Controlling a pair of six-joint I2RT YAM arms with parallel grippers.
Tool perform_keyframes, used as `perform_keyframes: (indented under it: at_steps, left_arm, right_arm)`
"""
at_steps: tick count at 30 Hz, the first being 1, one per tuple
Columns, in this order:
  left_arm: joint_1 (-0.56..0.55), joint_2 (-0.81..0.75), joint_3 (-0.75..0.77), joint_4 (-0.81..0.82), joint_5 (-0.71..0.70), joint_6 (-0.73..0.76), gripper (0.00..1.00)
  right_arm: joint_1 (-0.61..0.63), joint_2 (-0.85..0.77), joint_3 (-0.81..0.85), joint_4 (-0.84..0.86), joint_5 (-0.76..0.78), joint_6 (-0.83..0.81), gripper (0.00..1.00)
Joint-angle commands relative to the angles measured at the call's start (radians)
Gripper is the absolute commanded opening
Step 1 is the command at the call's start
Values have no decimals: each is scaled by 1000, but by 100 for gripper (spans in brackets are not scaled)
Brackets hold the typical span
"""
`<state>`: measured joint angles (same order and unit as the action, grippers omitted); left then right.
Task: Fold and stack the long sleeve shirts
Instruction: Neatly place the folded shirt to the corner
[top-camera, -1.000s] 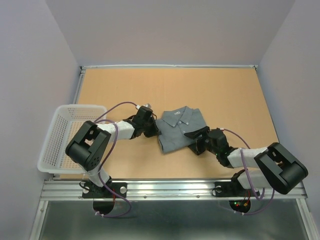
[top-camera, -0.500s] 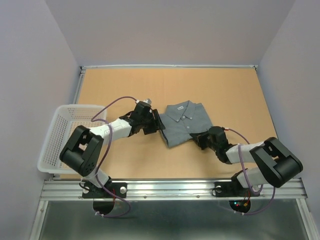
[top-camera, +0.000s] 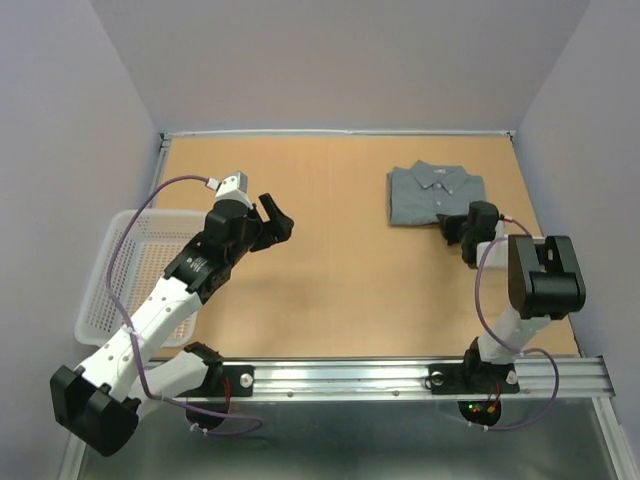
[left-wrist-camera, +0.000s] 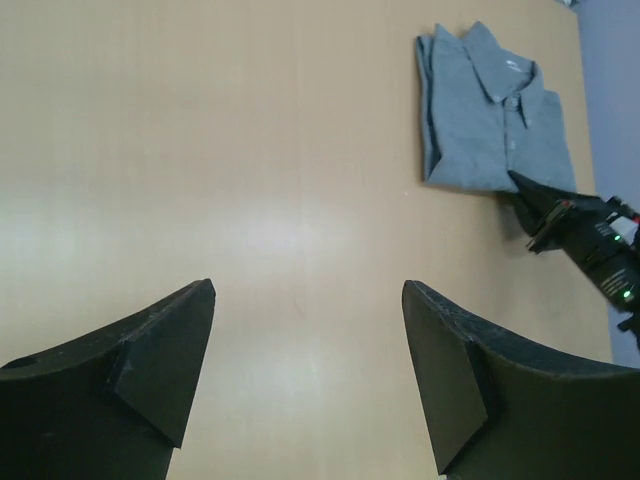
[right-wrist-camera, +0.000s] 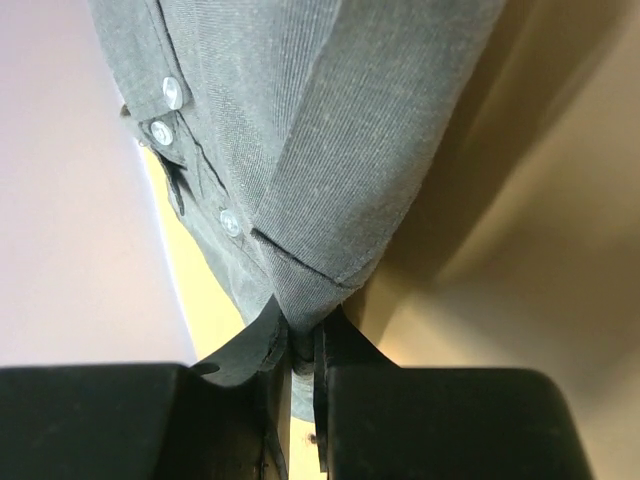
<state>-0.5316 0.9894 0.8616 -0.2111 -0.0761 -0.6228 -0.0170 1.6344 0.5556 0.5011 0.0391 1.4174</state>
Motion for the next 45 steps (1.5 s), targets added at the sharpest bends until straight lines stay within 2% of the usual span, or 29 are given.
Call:
perform_keyframes:
  at_steps: [1, 6, 14, 23, 27, 29, 32, 33, 34, 40, 45]
  left_arm:
    - [5, -99, -35, -131, -122, 55, 90]
    - [10, -185, -47, -177, -175, 57, 95]
    - [12, -212, -13, -247, -248, 67, 97]
    - [12, -238, 4, -270, -263, 48, 97]
    - [12, -258, 17, -301, -267, 48, 97]
    - [12, -273, 19, -307, -264, 46, 97]
    - [12, -305, 25, -332, -271, 49, 97]
    - [12, -313, 28, -341, -275, 51, 97]
    - [12, -328, 31, -358, -278, 51, 97]
    - [12, -393, 82, -405, -291, 78, 98]
    - [12, -451, 140, -428, -304, 121, 99]
  right_arm:
    - [-98, 172, 236, 7, -159, -147, 1]
    - [-152, 350, 458, -22, -226, -211, 1]
    - [-215, 560, 776, -119, -242, -226, 1]
    - [-235, 616, 857, -144, -280, -206, 1]
    - [-235, 591, 828, -127, -272, -192, 11]
    - [-235, 578, 810, -118, -272, -187, 13]
    - [-238, 567, 797, -119, -281, -178, 51]
    - [-239, 558, 784, -118, -280, -173, 73]
    - [-239, 542, 768, -118, -265, -170, 79]
    - [-241, 359, 617, -139, -203, -235, 95]
    - [-242, 122, 498, -327, -131, -357, 100]
